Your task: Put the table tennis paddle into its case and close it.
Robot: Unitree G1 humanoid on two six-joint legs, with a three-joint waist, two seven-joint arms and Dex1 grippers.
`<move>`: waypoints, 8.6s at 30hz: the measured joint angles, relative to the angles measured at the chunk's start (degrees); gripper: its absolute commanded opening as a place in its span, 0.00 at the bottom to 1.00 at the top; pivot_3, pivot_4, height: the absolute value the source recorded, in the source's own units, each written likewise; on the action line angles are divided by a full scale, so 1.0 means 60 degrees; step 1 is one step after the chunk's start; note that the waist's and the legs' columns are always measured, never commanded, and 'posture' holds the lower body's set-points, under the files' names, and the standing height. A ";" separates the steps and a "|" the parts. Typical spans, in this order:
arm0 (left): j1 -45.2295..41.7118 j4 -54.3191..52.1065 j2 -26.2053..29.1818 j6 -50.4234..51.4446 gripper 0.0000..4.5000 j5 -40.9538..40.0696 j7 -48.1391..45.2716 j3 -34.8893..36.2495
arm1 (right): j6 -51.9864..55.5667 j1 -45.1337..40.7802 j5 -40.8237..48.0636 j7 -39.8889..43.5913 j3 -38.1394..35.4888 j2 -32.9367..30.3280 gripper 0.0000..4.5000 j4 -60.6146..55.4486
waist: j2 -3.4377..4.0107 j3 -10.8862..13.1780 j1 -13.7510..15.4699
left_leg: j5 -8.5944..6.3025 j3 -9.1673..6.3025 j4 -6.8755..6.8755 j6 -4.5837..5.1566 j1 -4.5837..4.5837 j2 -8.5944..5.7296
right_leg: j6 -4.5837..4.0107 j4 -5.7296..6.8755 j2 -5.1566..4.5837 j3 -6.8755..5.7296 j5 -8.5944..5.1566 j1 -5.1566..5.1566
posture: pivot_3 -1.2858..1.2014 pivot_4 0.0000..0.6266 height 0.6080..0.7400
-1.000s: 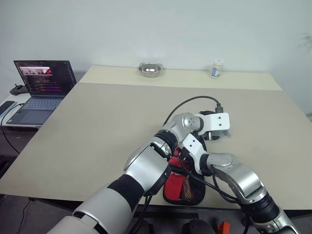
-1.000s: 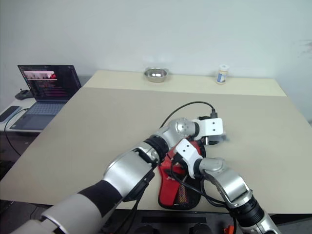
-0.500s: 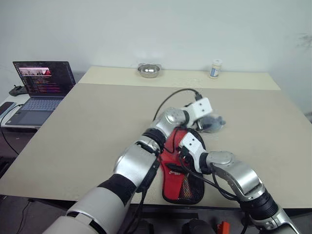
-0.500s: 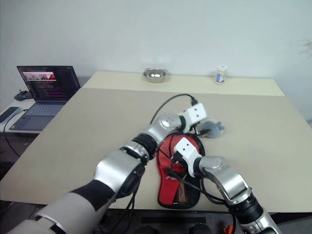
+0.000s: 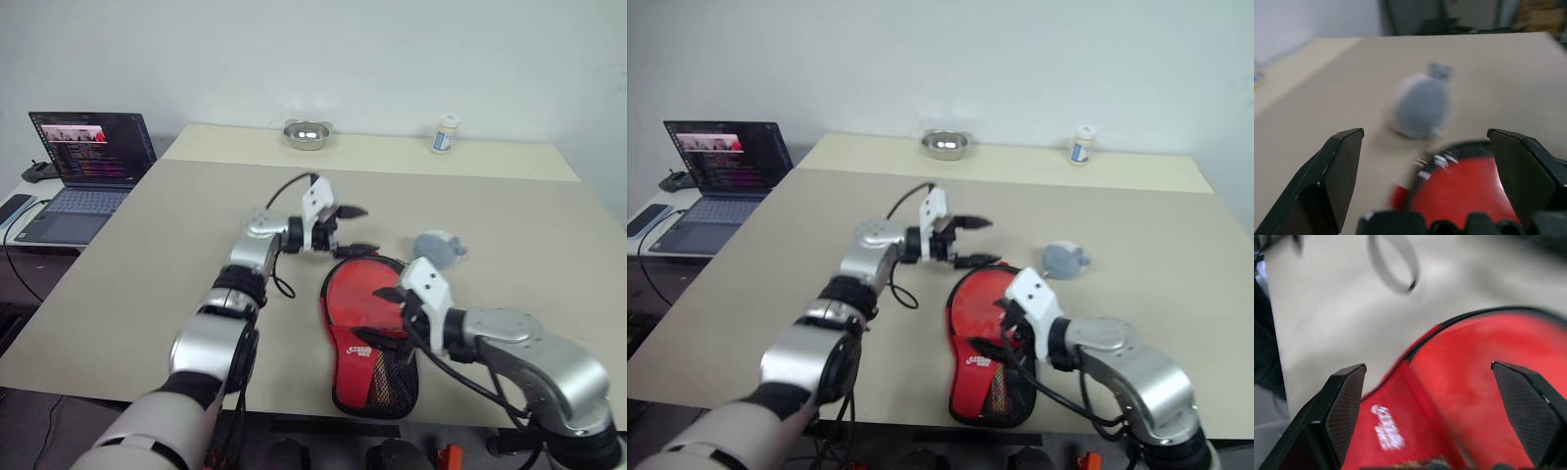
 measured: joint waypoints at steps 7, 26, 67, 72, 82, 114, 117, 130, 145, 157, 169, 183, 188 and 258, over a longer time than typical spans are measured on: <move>0.1788 -0.2447 -0.0150 0.0878 0.98 0.0008 0.0111 -0.1172 | 0.0411 -0.0004 0.0877 0.0145 -0.2265 -0.1239 1.00 0.0400 | 0.0004 0.0002 0.0052 | -0.0001 -0.0023 0.0040 0.0006 0.0019 0.0001 | 0.0000 0.0015 -0.0002 -0.0018 0.0000 0.0038 | 0.52 0.24 1.00; 0.1466 0.0261 -0.1092 -0.1352 0.98 0.0888 0.1745 -0.2134 | -0.3527 -0.3054 -0.1328 -0.0586 -0.0316 -0.1131 1.00 0.7183 | 0.0025 -0.0011 0.0060 | 0.0013 -0.0008 0.0081 0.0031 0.0028 0.0000 | 0.0006 0.0044 0.0006 -0.0003 0.0017 0.0048 | 0.52 0.24 1.00; 0.1077 0.1420 -0.1460 -0.1603 1.00 0.0917 0.1593 -0.2142 | -0.1544 0.1144 -0.1081 0.1459 -0.1311 -0.4837 0.04 0.3419 | 0.0178 -0.0128 0.0284 | 0.0006 -0.0027 0.0073 0.0042 0.0017 -0.0017 | 0.0066 -0.0008 0.0004 -0.0034 -0.0010 0.0071 | 0.52 0.24 1.00; 0.1111 0.1445 -0.1554 -0.1607 1.00 0.0927 0.1630 -0.2153 | -0.0501 0.2796 -0.0109 0.1732 -0.1952 -0.5265 0.04 0.0926 | 0.0183 -0.0144 0.0311 | -0.0001 -0.0087 0.0064 0.0047 0.0020 -0.0007 | 0.0090 -0.0122 0.0003 -0.0100 0.0004 0.0153 | 0.52 0.24 1.00; 0.1162 0.1489 -0.1689 -0.1623 1.00 0.0996 0.1822 -0.2221 | -0.0072 0.4598 0.0354 0.1058 -0.2010 -0.5259 0.04 -0.1573 | 0.0194 -0.0177 0.0321 | -0.0007 -0.0205 0.0060 0.0052 0.0023 -0.0014 | 0.0123 -0.0258 -0.0011 -0.0220 0.0023 0.0263 | 0.52 0.24 1.00; 0.1210 0.1615 -0.1771 -0.1817 1.00 0.1034 0.2728 -0.2206 | -0.0108 0.2711 0.3867 0.1420 -0.3421 -0.6152 0.77 0.0238 | 0.0179 -0.0184 0.0490 | -0.0043 -0.0230 0.0059 0.0086 0.0119 -0.0043 | 0.0142 -0.0281 -0.0055 -0.0233 0.0006 0.0370 | 0.52 0.24 1.00; 0.1294 0.1365 -0.1707 -0.1802 1.00 0.1012 0.2725 -0.2122 | 0.0219 0.1457 0.4557 0.1354 -0.3550 -0.6051 0.77 0.0880 | 0.0197 -0.0168 0.0450 | -0.0042 -0.0220 0.0058 0.0086 0.0101 -0.0041 | 0.0138 -0.0275 -0.0055 -0.0224 0.0009 0.0355 | 0.52 0.24 1.00; 0.2228 -0.1985 -0.0464 -0.0072 1.00 -0.0069 0.1274 -0.1912 | -0.1379 -0.0921 0.1881 -0.1054 -0.0559 -0.2517 0.77 0.4759 | 0.0212 -0.0095 0.0236 | -0.0040 -0.0187 0.0052 0.0089 -0.0050 -0.0028 | 0.0060 -0.0241 -0.0023 -0.0197 0.0055 0.0182 | 0.52 0.24 1.00; 0.3752 -0.6285 0.2360 0.3218 1.00 -0.1700 -0.0501 -0.1996 | -0.1901 -0.1289 0.0655 -0.1378 -0.0007 -0.0761 0.41 0.6763 | 0.0262 -0.0063 0.0193 | -0.0039 -0.0175 0.0062 0.0090 -0.0042 -0.0025 | 0.0058 -0.0225 -0.0011 -0.0184 0.0053 0.0179 | 0.52 0.24 1.00; 0.3997 -0.6284 0.2299 0.2768 1.00 -0.1580 -0.0287 -0.2270 | -0.1849 -0.2703 0.0002 -0.0526 0.0540 -0.0633 0.01 0.8139 | 0.0267 -0.0060 0.0073 | -0.0038 -0.0147 0.0062 0.0090 -0.0012 -0.0008 | 0.0054 -0.0199 -0.0002 -0.0155 0.0056 0.0180 | 0.52 0.24 1.00; 0.4043 -0.6280 0.2041 0.2714 1.00 -0.1505 -0.0097 -0.2425 | -0.2649 -0.4148 -0.1029 0.0084 0.1397 0.0241 0.01 0.9350 | 0.0263 -0.0055 -0.0008 | -0.0037 0.0004 0.0064 0.0091 -0.0010 0.0000 | 0.0053 -0.0074 0.0005 0.0004 0.0057 0.0055 | 0.52 0.24 1.00; 0.3777 -0.6027 0.1600 0.2541 1.00 -0.1357 0.0208 -0.2631 | -0.3067 -0.4530 -0.1565 0.0032 0.1327 0.0793 0.69 0.9739 | 0.0262 -0.0054 0.0000 | -0.0037 0.0018 0.0064 0.0091 -0.0011 -0.0004 | 0.0054 -0.0073 0.0002 0.0024 0.0058 0.0047 | 0.52 0.24 1.00; 0.3377 -0.5279 0.1311 0.2097 1.00 -0.1137 0.0401 -0.2699 | -0.2165 -0.4677 -0.1095 -0.0022 0.0557 0.0400 0.99 0.8016 | 0.0262 -0.0054 0.0011 | -0.0038 0.0017 0.0062 0.0091 -0.0012 -0.0005 | 0.0054 -0.0077 0.0001 0.0023 0.0058 0.0046 | 0.52 0.24 1.00; 0.0686 0.2579 -0.1336 -0.2014 1.00 0.0903 0.0793 -0.2604 | -0.5541 0.7085 -0.3061 0.4342 -0.2122 -0.7288 0.06 -0.1345 | 0.0184 -0.0195 0.0660 | -0.0051 -0.0055 0.0070 0.0161 0.0148 -0.0083 | 0.0161 -0.0299 -0.0117 -0.0073 0.0028 0.0313 | 0.52 0.24 1.00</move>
